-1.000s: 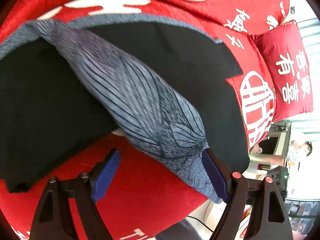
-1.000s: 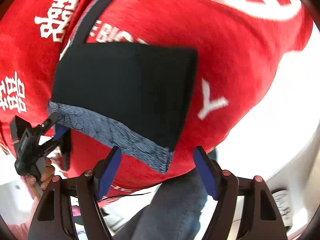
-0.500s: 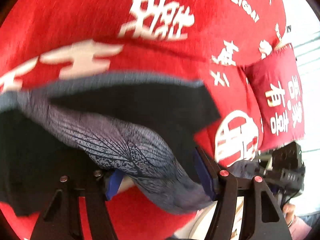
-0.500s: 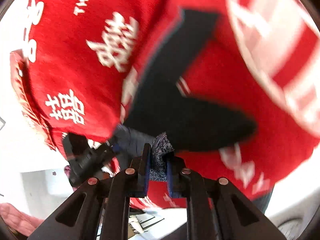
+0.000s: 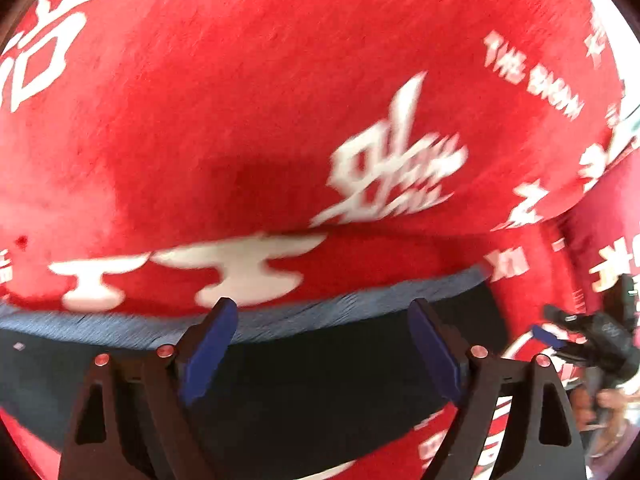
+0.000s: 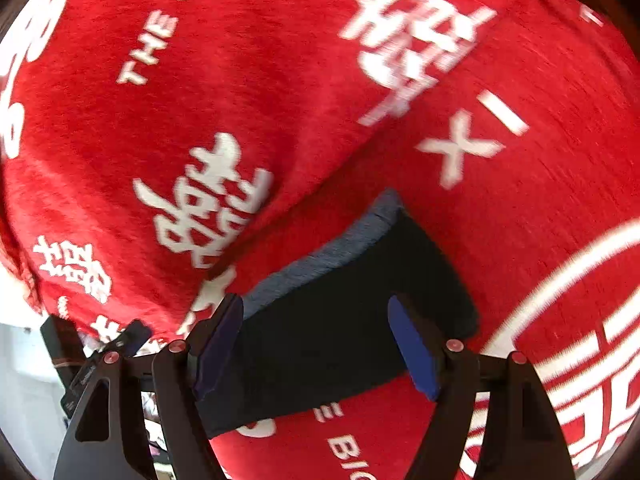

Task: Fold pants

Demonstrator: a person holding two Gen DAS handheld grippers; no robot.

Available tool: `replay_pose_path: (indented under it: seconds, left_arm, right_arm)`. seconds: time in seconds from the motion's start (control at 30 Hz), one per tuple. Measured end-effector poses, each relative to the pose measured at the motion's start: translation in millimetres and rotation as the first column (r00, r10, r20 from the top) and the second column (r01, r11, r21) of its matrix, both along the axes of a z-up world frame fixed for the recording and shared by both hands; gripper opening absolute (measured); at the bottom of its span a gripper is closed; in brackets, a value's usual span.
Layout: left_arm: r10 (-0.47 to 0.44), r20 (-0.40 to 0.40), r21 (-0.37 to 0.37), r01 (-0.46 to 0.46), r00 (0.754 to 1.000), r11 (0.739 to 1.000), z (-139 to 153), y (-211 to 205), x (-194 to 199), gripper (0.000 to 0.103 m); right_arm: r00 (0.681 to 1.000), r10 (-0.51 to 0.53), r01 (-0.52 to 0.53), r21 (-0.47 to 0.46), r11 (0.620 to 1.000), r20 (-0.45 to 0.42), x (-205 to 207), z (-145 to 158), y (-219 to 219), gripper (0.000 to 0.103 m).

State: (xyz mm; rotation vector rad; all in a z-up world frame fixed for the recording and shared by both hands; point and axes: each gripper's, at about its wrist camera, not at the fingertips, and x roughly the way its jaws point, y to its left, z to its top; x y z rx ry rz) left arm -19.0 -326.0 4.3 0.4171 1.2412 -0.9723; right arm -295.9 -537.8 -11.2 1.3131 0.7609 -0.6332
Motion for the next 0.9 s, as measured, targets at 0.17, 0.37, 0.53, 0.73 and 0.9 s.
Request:
replay_pose_path:
  seconds: [0.17, 0.37, 0.53, 0.73, 0.9]
  left_arm:
    - [0.038, 0.008, 0.183, -0.039, 0.999, 0.982, -54, 35, -6, 0.088]
    - [0.019, 0.041, 0.299, -0.031, 0.999, 0.954, -91, 51, -18, 0.088]
    - [0.026, 0.029, 0.328, -0.034, 0.999, 0.944, -103, 59, -19, 0.090]
    - [0.064, 0.006, 0.308, -0.062, 0.998, 0.949, -102, 53, -3, 0.090]
    - [0.064, 0.018, 0.319, -0.066, 0.998, 0.946, -104, 51, -2, 0.092]
  right_arm:
    - [0.992, -0.112, 0.120, 0.159, 0.980, -0.064, -33, -59, 22, 0.042]
    - [0.991, -0.127, 0.131, 0.203, 0.970, -0.032, -33, -87, 13, 0.008]
    - [0.989, 0.028, 0.000, 0.189, 0.982, -0.143, -41, -86, 27, 0.024]
    - [0.994, -0.110, 0.110, 0.227, 0.968, -0.014, -66, -89, 36, 0.054]
    - [0.970, -0.239, 0.216, 0.337, 0.916, 0.029, -58, -126, 19, 0.014]
